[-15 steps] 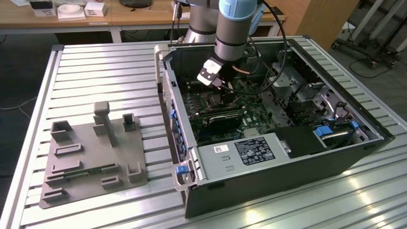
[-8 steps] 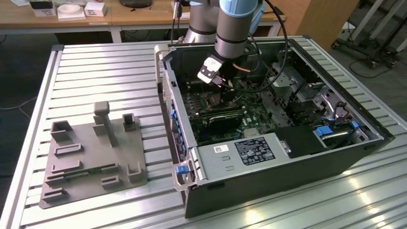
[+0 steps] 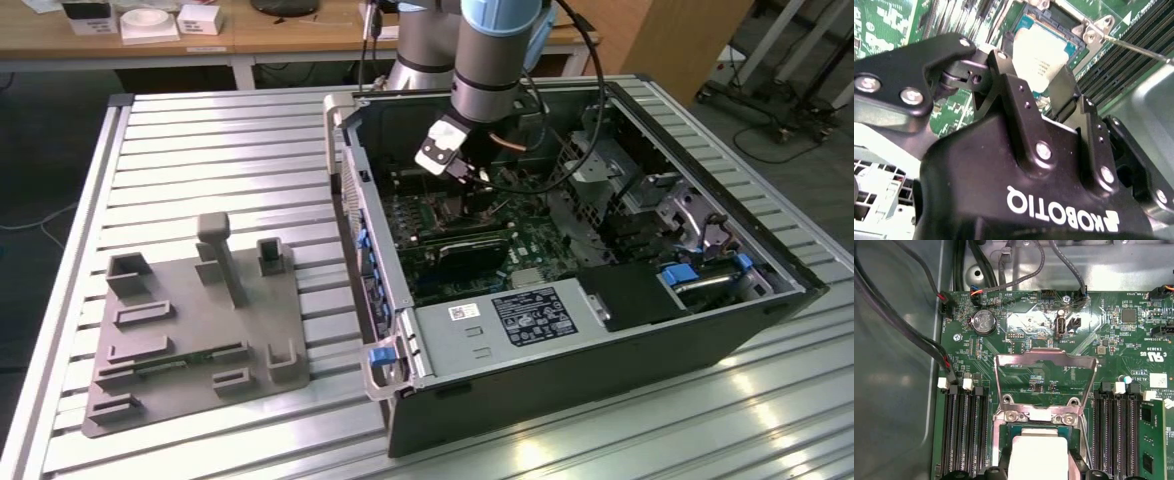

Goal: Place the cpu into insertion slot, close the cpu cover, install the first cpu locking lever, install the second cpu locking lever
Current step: 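Place the cpu into insertion slot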

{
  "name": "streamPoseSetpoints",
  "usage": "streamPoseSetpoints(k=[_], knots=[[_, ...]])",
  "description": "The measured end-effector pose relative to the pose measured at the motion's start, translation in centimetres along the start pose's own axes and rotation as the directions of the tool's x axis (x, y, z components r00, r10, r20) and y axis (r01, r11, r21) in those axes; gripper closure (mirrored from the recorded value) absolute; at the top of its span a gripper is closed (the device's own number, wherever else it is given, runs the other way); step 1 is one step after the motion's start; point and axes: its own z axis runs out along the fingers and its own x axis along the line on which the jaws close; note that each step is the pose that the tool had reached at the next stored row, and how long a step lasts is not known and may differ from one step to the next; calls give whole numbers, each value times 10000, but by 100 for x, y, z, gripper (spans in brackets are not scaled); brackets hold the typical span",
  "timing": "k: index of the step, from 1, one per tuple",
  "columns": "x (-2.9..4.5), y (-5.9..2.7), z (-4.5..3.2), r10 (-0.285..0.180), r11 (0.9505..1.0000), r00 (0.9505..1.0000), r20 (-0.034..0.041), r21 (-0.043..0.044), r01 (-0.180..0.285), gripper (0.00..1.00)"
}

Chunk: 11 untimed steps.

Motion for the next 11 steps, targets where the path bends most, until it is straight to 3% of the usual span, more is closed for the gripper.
streamPoseSetpoints(k=[11], knots=[[1,-9,-47,-2,10000,10000,-3,-3,2,47]])
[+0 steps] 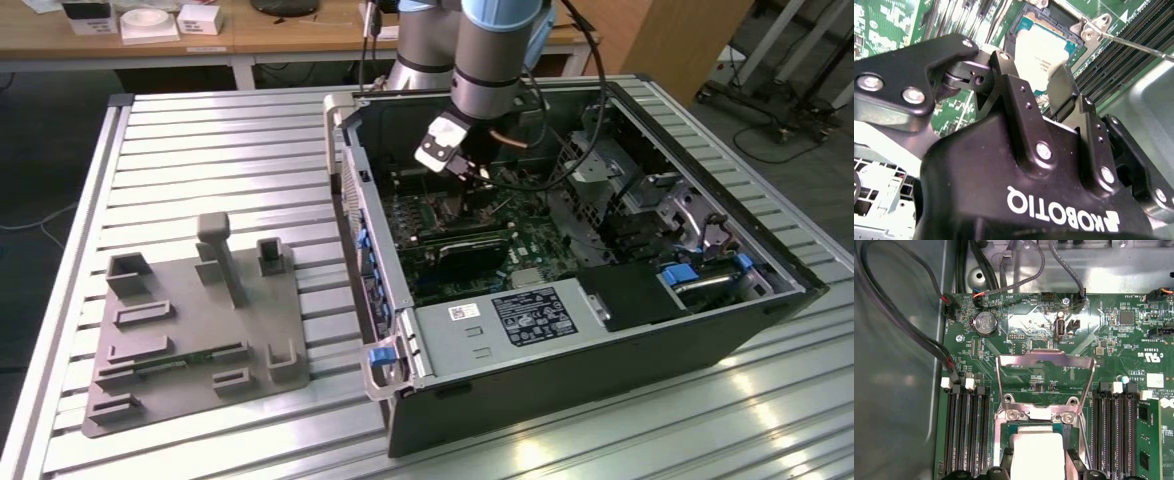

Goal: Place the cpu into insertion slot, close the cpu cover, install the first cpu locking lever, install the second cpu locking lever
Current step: 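Place the cpu into insertion slot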

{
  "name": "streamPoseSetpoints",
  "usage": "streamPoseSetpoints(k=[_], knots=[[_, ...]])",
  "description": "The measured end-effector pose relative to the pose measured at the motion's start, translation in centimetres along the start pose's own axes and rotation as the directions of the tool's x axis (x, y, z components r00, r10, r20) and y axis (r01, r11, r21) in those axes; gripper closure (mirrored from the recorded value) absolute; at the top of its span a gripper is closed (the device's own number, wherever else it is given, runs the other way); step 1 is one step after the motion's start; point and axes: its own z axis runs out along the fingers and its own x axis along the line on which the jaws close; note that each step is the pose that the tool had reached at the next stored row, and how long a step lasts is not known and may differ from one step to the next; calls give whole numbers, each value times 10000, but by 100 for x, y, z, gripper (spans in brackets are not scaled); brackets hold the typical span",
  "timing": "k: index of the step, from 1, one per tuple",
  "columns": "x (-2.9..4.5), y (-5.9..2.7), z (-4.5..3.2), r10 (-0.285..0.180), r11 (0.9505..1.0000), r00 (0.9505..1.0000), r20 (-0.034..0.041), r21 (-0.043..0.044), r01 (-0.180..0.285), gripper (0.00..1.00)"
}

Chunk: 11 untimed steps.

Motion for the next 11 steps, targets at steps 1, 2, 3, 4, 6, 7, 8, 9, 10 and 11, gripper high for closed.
streamPoseSetpoints(k=[1,2,3,4,6,7,8,9,10,11], knots=[[0,-11,2,8,10000,10000,1,0,-8,47],[0,-18,4,13,10000,10000,1,0,-13,47],[0,-18,8,13,10000,10000,1,0,-13,47],[0,-19,13,8,10000,10000,-2,1,-8,47],[0,-19,18,-51,10000,10000,-5,2,51,47],[0,-19,21,-94,10000,10000,-7,4,94,47],[0,-19,23,-144,9999,9999,-10,5,144,47],[0,-19,24,-185,9998,9998,-11,7,185,47],[0,-19,24,-198,9998,9998,-11,7,198,47],[0,-19,24,-199,9998,9998,-12,7,199,47]])
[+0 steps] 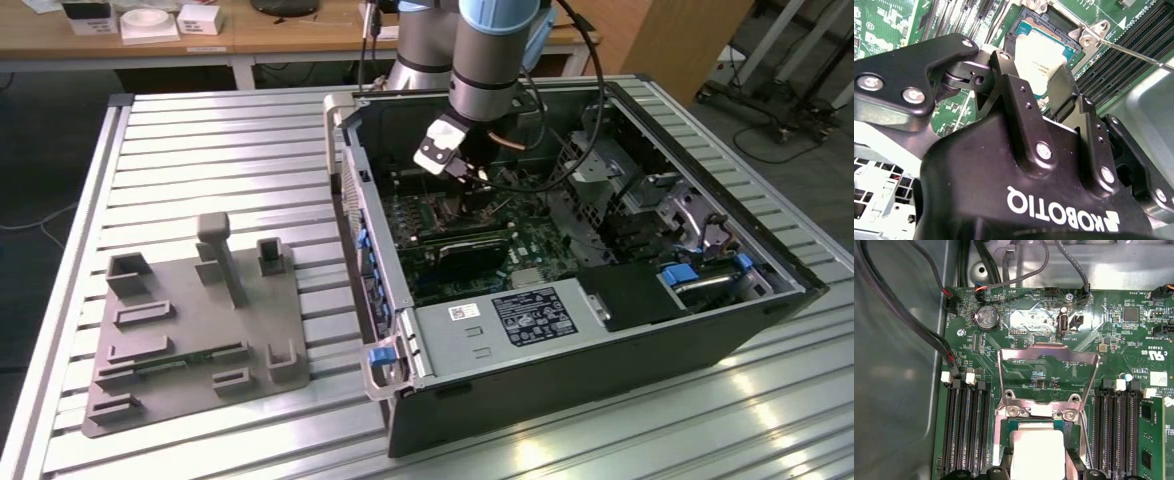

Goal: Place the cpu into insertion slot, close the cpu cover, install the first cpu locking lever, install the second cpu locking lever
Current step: 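Place the cpu into insertion slot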

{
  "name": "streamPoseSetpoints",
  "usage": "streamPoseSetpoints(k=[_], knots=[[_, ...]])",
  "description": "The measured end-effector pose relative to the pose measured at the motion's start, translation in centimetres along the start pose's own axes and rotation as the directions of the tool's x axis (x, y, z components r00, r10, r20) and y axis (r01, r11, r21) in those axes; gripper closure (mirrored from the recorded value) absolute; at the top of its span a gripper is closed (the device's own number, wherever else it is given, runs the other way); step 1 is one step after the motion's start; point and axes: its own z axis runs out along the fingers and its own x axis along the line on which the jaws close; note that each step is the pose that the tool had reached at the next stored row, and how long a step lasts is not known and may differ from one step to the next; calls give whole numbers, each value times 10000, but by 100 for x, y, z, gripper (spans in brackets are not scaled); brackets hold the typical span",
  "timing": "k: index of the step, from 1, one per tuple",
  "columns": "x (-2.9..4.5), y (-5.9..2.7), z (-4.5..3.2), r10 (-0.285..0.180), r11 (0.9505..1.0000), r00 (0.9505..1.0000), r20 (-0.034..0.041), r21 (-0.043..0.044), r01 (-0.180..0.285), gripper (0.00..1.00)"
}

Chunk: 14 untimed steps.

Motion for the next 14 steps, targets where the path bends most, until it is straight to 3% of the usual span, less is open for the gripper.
streamPoseSetpoints(k=[7,10,11,14], knots=[[0,0,1,-6,10000,10000,-2,-1,6,47],[0,0,1,-8,10000,10000,-2,-1,8,41],[0,0,1,-10,10000,10000,-2,-1,10,35],[0,0,1,-51,10000,10000,-5,0,51,35]])
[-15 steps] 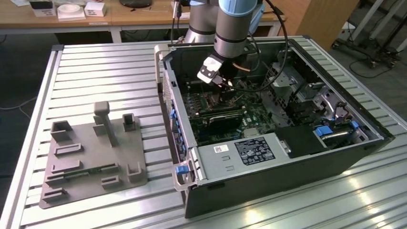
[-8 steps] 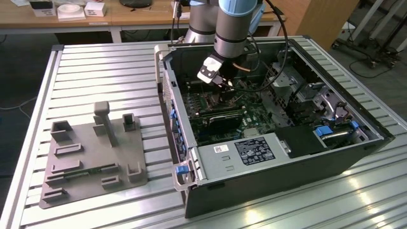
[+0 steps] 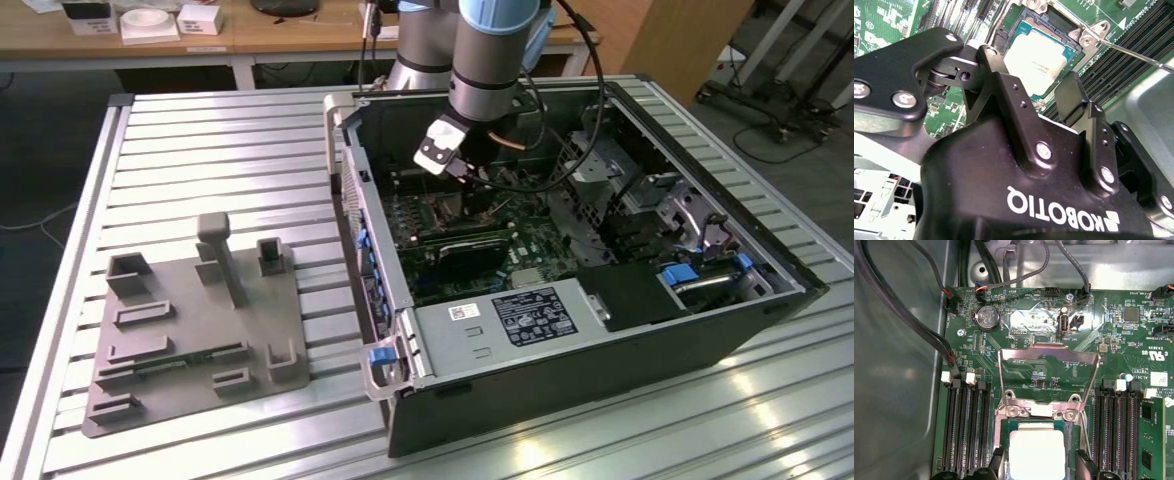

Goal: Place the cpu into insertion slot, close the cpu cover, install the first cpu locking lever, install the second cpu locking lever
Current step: 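Place the cpu into insertion slot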

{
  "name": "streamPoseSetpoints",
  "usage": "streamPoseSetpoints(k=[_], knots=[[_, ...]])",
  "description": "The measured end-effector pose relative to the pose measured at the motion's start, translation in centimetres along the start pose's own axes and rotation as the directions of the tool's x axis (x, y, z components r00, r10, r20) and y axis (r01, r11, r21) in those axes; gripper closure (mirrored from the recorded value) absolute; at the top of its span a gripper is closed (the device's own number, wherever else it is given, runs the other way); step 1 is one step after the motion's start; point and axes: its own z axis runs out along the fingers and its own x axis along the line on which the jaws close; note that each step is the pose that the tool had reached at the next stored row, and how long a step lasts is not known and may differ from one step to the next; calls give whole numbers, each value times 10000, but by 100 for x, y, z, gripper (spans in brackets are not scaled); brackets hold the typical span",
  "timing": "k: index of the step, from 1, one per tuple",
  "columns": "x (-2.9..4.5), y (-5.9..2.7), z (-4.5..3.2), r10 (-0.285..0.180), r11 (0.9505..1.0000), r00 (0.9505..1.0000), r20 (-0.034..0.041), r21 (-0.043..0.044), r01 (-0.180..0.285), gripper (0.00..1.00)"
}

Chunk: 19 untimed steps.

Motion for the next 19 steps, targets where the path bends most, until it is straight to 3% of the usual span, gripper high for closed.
streamPoseSetpoints(k=[5,19], knots=[[0,0,0,-320,9995,9995,-16,7,320,35],[5,0,7,-571,9984,9984,-35,12,571,35]])
